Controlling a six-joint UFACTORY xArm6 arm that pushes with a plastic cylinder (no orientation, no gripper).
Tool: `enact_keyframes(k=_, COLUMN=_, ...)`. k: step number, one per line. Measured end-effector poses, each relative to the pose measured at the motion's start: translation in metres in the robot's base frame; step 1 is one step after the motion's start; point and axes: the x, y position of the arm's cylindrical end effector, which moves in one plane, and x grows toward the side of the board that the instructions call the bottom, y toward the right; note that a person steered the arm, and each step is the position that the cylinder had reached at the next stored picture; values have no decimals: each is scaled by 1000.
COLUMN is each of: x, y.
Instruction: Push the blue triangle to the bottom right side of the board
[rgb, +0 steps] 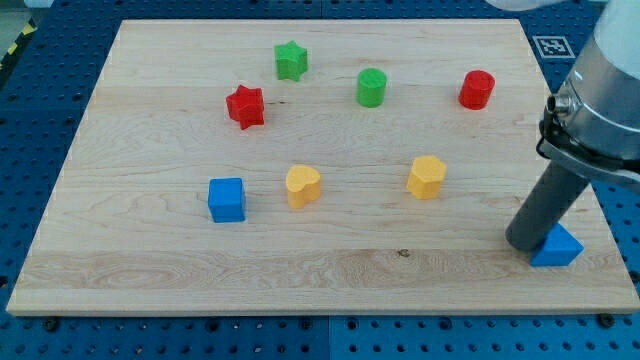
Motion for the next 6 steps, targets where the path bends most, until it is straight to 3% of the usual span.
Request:
enact_keyframes(k=4, x=0, y=23)
enact_keyframes(k=6, x=-81, y=-13)
